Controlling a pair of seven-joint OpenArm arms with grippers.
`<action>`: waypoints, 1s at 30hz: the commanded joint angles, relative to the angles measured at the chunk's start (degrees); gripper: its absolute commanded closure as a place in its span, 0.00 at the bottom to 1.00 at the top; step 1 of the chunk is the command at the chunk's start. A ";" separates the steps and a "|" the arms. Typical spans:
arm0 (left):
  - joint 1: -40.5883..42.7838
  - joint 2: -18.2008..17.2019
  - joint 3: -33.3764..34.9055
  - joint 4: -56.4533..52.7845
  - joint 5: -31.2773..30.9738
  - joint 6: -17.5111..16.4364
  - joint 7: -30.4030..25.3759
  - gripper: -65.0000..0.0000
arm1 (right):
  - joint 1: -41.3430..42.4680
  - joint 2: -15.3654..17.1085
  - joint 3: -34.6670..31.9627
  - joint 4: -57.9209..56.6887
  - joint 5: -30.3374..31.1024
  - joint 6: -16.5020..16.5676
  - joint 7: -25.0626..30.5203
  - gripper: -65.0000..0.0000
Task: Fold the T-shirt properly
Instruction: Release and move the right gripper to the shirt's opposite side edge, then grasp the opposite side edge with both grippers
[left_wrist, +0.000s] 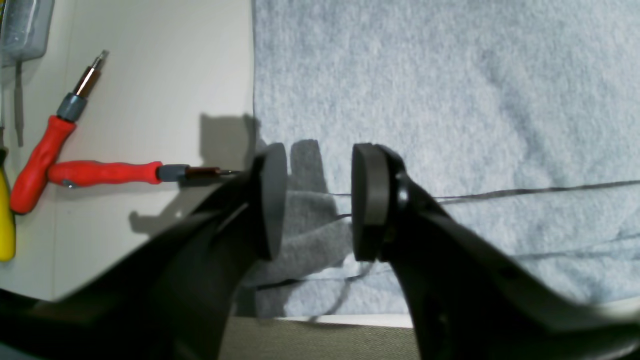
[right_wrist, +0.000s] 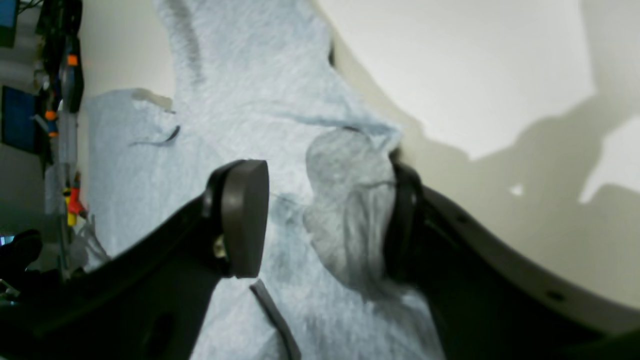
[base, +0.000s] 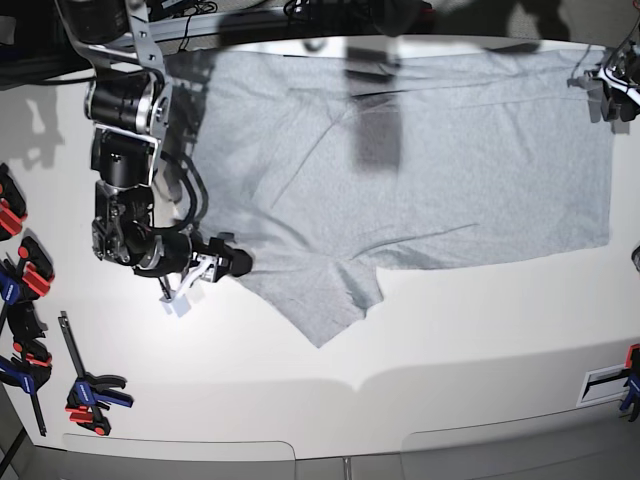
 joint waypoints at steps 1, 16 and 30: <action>0.31 -1.11 -0.68 0.72 -0.37 0.24 -1.29 0.69 | 0.50 0.37 -0.13 0.15 -2.23 -0.58 -1.88 0.54; -33.70 -8.61 2.12 -29.86 -5.25 0.35 -1.09 0.69 | 0.50 0.81 -0.13 0.15 -2.64 -0.58 0.17 1.00; -66.01 -12.68 25.81 -74.12 -3.23 -2.78 -10.12 0.54 | 0.50 0.85 -0.13 0.15 -2.64 -0.58 0.04 1.00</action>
